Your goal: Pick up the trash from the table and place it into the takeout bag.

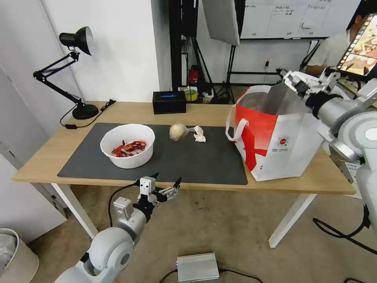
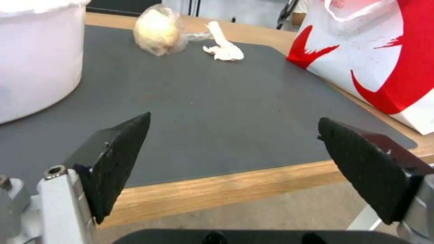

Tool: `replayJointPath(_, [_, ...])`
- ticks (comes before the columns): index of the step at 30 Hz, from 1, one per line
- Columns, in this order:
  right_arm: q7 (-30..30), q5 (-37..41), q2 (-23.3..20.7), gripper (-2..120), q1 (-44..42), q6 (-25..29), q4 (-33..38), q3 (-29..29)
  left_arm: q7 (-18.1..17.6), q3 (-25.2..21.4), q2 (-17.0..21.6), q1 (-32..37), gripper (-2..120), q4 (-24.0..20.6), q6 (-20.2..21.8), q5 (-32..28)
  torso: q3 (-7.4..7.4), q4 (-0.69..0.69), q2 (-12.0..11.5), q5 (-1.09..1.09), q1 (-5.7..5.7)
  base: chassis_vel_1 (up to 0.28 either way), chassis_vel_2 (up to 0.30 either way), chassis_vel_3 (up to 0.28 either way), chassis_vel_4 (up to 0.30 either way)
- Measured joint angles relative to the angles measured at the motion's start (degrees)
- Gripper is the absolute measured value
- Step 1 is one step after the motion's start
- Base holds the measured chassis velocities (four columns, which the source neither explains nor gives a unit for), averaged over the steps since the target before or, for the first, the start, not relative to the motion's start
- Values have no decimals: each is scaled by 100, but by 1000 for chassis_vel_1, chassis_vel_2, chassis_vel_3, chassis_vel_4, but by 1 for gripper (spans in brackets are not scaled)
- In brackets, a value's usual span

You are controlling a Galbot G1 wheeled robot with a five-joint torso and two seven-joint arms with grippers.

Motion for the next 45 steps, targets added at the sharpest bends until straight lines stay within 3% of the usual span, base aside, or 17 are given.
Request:
replayJointPath(5, [-428,-214,-204,100,-634,-128,489,62,60,-67,4,10,100,35,-11,10,0,0,0,0,0,0,0,0,0])
replayJointPath(8, [-886,-778,-337,100,-1098,-182,707,74,72,-128,35,32,100,61,-14,26,0,-1,-1,2,0,0,0,0,0])
replayJointPath(12, [-2091,-2632,-604,100,-2269,2,1068,145,184,-301,184,136,100,103,-77,44,0,0,-1,0,0,0,0,0,0])
replayJointPath(14, [-2091,-2632,-604,100,-2269,2,1068,145,184,-301,184,136,100,103,-77,44,0,0,-1,0,0,0,0,0,0])
replayJointPath(17, [-2786,-3870,-657,100,-3083,481,1204,144,245,-388,239,204,100,108,-156,55,-1,-1,0,0,0,0,0,0,0])
replayJointPath(20, [-2928,-4493,-637,100,-3534,806,1276,123,258,-420,244,221,100,128,-184,96,0,-2,-1,0,0,0,0,0,0])
replayJointPath(26, [-2885,-4821,-539,100,-3804,1213,1367,3,265,-441,226,270,100,161,-216,141,0,0,-1,0,0,0,0,0,0])
replayJointPath(45, [-2490,-4823,-551,100,-3809,2443,1593,19,262,-414,187,325,100,97,-222,190,0,0,-1,0,0,0,0,0,0])
